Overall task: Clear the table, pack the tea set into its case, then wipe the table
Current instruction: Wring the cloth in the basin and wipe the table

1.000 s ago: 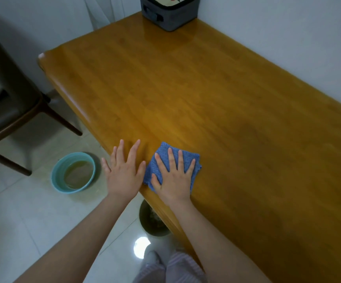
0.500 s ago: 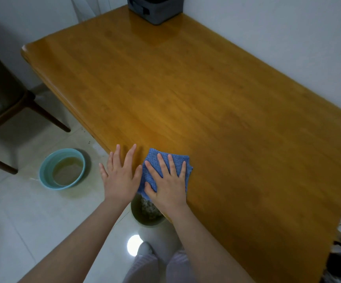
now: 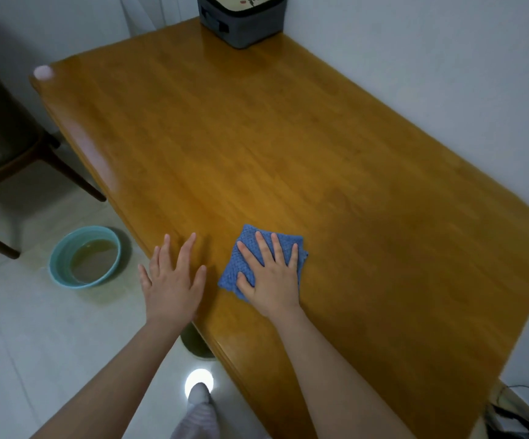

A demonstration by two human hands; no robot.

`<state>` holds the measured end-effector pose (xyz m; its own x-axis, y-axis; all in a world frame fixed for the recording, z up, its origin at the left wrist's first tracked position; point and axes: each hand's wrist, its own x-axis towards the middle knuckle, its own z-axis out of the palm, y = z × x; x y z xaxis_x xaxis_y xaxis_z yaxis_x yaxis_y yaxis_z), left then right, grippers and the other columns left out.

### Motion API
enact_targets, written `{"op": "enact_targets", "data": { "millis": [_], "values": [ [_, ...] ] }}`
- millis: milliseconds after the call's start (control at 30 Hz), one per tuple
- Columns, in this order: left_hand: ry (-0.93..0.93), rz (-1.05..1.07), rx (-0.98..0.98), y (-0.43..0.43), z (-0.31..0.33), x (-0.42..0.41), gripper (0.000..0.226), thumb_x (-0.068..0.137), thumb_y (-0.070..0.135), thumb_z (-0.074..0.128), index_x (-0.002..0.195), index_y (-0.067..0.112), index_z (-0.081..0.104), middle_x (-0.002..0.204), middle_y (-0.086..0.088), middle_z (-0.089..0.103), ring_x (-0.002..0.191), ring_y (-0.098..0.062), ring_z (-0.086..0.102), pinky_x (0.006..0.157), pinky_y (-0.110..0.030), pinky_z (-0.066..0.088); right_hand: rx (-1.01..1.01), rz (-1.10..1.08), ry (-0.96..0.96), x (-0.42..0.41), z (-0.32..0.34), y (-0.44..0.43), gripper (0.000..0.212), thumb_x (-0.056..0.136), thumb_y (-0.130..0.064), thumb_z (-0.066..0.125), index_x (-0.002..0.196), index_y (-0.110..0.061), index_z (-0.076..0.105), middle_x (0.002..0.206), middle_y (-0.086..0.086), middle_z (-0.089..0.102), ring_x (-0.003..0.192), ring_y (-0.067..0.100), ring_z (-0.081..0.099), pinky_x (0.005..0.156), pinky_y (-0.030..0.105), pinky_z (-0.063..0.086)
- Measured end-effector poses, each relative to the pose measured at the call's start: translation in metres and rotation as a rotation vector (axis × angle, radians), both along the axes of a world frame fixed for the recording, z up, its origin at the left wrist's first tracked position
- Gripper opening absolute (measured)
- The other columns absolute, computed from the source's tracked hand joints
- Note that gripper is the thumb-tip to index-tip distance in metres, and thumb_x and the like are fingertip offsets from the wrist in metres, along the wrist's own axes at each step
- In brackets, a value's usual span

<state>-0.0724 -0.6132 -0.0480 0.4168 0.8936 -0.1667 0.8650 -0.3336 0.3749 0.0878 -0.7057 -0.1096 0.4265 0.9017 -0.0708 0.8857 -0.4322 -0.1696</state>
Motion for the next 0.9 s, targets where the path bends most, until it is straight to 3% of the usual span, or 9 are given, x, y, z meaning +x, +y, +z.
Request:
{"op": "enact_targets", "data": {
  "millis": [400,900],
  "values": [
    [0.006,0.141,0.012,-0.059,-0.006,0.062,0.059,0.098,0.046,0.039,0.151,0.044,0.012,0.162,-0.003,0.002,0.149,-0.026,0.001,0.118,-0.051,-0.003,-0.029,0.103,-0.024,0.082,-0.001,-0.011,0.062,0.092,-0.061,0.015,0.151,-0.046,0.006,0.163,-0.004,0.002,0.150,0.025,-0.007,0.114,0.060,-0.011],
    [0.040,0.145,0.008,-0.076,-0.013,0.081,0.062,0.095,0.055,0.037,0.150,0.048,0.010,0.162,-0.001,-0.001,0.149,-0.024,-0.006,0.116,-0.055,-0.008,-0.042,0.107,-0.029,0.143,0.002,-0.017,0.063,0.090,-0.062,0.008,0.151,-0.047,0.008,0.163,-0.005,0.002,0.150,0.023,-0.006,0.115,0.061,-0.006]
  ]
}}
